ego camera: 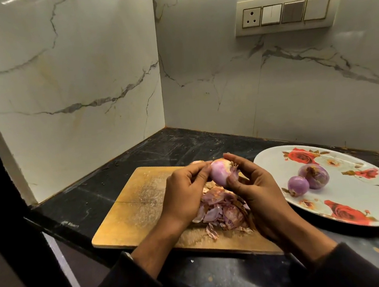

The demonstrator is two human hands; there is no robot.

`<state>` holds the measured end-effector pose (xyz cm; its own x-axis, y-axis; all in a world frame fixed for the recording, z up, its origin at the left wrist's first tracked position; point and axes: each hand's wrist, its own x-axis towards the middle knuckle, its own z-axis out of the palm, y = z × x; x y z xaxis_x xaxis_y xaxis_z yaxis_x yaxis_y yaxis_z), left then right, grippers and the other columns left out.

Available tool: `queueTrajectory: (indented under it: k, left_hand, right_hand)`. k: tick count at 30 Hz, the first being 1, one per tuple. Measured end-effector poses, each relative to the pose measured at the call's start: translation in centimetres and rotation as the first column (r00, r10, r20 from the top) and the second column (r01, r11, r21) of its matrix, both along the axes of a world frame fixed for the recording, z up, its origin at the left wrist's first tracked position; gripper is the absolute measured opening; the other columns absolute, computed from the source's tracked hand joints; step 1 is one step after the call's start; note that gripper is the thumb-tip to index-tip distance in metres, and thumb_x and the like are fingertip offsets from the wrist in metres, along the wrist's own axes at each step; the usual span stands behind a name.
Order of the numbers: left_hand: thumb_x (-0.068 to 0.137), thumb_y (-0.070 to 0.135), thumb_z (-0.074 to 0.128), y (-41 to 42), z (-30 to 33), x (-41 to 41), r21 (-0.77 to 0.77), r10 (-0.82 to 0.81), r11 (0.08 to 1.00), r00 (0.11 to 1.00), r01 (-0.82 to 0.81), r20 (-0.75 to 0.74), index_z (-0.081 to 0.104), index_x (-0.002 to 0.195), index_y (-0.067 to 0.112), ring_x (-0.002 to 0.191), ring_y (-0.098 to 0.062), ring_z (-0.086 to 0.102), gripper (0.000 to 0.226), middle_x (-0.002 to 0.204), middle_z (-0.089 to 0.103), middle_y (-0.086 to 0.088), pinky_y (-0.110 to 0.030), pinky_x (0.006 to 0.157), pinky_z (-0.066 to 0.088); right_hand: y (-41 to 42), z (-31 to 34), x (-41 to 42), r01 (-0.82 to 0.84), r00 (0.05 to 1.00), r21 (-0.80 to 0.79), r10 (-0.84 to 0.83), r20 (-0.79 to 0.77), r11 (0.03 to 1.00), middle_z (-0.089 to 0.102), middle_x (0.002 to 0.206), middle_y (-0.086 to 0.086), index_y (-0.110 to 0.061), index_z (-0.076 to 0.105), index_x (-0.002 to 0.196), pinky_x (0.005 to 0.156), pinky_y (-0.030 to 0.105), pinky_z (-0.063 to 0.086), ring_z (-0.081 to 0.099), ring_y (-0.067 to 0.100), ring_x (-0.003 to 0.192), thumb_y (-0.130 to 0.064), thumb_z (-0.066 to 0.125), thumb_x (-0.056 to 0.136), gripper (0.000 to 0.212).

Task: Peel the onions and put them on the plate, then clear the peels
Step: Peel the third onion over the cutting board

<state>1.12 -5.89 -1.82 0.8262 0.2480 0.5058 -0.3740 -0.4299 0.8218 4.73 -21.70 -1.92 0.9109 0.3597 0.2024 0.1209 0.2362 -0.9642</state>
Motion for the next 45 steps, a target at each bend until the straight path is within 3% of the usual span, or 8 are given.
queueTrajectory:
  k: [4, 10, 20, 26, 32, 38, 42, 45]
  left_hand:
    - [0.099, 0.017, 0.059, 0.1, -0.1, -0.1, 0.025, -0.016, 1.000, 1.000, 0.015, 0.020, 0.066, 0.120, 0.027, 0.092, 0.013, 0.066, 0.024, 0.088, 0.065, 0.032, -0.013, 0.076, 0.054]
    - [0.101, 0.013, 0.057, 0.0, -0.4, 0.1, -0.006, -0.048, 0.999, 0.999, 0.048, 0.010, 0.066, 0.129, 0.014, 0.099, -0.002, 0.070, 0.029, 0.108, 0.070, 0.012, -0.026, 0.083, 0.060]
    - [0.098, 0.004, 0.058, 0.0, -0.3, -0.2, -0.043, -0.055, 0.997, 0.998, 0.056, 0.019, 0.069, 0.119, 0.022, 0.092, 0.003, 0.070, 0.029, 0.095, 0.070, 0.021, -0.017, 0.076, 0.057]
    - [0.096, 0.003, 0.062, 0.0, 0.0, -0.2, -0.082, -0.034, 0.996, 0.999, 0.035, 0.018, 0.068, 0.101, 0.038, 0.089, 0.002, 0.072, 0.036, 0.086, 0.072, 0.023, -0.018, 0.075, 0.058]
    - [0.097, 0.004, 0.062, 0.1, -0.3, 0.1, -0.142, -0.005, 0.990, 1.000, 0.006, 0.011, 0.072, 0.108, 0.026, 0.092, -0.001, 0.072, 0.026, 0.098, 0.075, 0.011, -0.022, 0.078, 0.060]
    - [0.095, 0.005, 0.064, 0.2, -0.3, 0.2, -0.188, -0.031, 0.982, 0.999, 0.029, -0.010, 0.074, 0.117, 0.017, 0.095, -0.006, 0.073, 0.027, 0.104, 0.076, 0.006, -0.024, 0.080, 0.059]
    - [0.092, 0.004, 0.068, 0.1, -0.3, 0.0, -0.145, -0.014, 0.989, 1.000, 0.017, 0.017, 0.075, 0.106, 0.024, 0.093, -0.001, 0.071, 0.026, 0.097, 0.076, 0.011, -0.019, 0.080, 0.058]
    - [0.091, 0.006, 0.070, 0.3, -0.4, 0.1, -0.095, 0.061, 0.994, 0.998, -0.059, 0.027, 0.075, 0.104, 0.025, 0.091, 0.005, 0.069, 0.024, 0.095, 0.075, 0.015, -0.014, 0.078, 0.056]
  right_hand:
    - [-0.1, 0.1, -0.1, 0.008, 0.999, -0.028, -0.007, 0.035, 1.000, 0.064, 0.135, -0.001, -0.031, 0.066, 0.130, 0.078, 0.031, 0.061, 0.071, 0.009, 0.106, -0.014, 0.078, 0.082, 0.052]
    - [0.0, -0.1, -0.3, 0.042, 0.996, -0.019, -0.041, 0.074, 0.999, 0.064, 0.136, 0.000, -0.031, 0.067, 0.130, 0.086, 0.038, 0.061, 0.069, 0.019, 0.114, -0.024, 0.083, 0.074, 0.059]
    - [0.7, -0.5, -0.3, 0.047, 0.992, -0.032, -0.042, 0.122, 0.998, 0.070, 0.126, 0.004, -0.033, 0.066, 0.129, 0.092, 0.047, 0.059, 0.070, 0.023, 0.113, -0.026, 0.084, 0.080, 0.052]
    - [0.4, -0.1, -0.6, 0.017, 0.989, -0.018, -0.014, 0.146, 1.000, 0.072, 0.122, -0.001, -0.024, 0.064, 0.132, 0.082, 0.034, 0.061, 0.073, 0.017, 0.106, -0.021, 0.080, 0.077, 0.057]
    - [0.7, -0.1, -0.8, 0.043, 0.980, -0.039, -0.035, 0.196, 0.998, 0.071, 0.124, -0.003, -0.022, 0.062, 0.136, 0.080, 0.026, 0.060, 0.072, 0.010, 0.105, -0.022, 0.077, 0.077, 0.061]
    - [0.7, -0.2, -0.4, -0.045, 0.997, 0.037, 0.043, 0.067, 0.998, 0.071, 0.125, 0.009, -0.027, 0.060, 0.137, 0.088, 0.039, 0.060, 0.071, 0.021, 0.111, -0.020, 0.078, 0.083, 0.058]
    - [0.9, -1.0, 0.0, 0.041, 0.991, -0.038, -0.036, 0.126, 0.998, 0.070, 0.126, 0.006, -0.031, 0.062, 0.133, 0.093, 0.047, 0.058, 0.071, 0.024, 0.111, -0.021, 0.088, 0.077, 0.063]
    - [0.8, -1.0, -0.1, 0.049, 0.994, -0.002, -0.048, 0.096, 0.999, 0.071, 0.124, 0.005, -0.028, 0.062, 0.132, 0.089, 0.043, 0.060, 0.072, 0.022, 0.108, -0.012, 0.084, 0.079, 0.060]
